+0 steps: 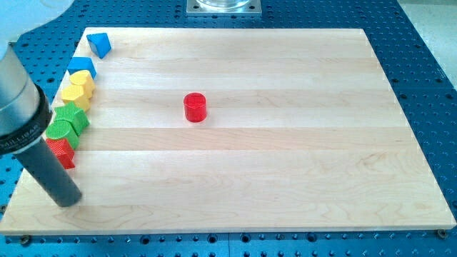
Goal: Move the red circle horizontally to the cube
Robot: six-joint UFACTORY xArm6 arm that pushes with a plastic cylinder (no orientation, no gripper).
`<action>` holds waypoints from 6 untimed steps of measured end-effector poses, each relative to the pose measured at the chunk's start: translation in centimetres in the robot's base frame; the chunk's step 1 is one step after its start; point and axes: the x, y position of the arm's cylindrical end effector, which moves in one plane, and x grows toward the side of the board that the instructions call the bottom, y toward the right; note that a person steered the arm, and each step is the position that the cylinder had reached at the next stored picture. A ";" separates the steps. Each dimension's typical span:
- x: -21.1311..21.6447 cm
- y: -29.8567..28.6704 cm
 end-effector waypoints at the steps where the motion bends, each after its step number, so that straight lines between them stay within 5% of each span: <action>1: -0.3 8.5; 2: -5.8 18.4; 6: -21.2 14.2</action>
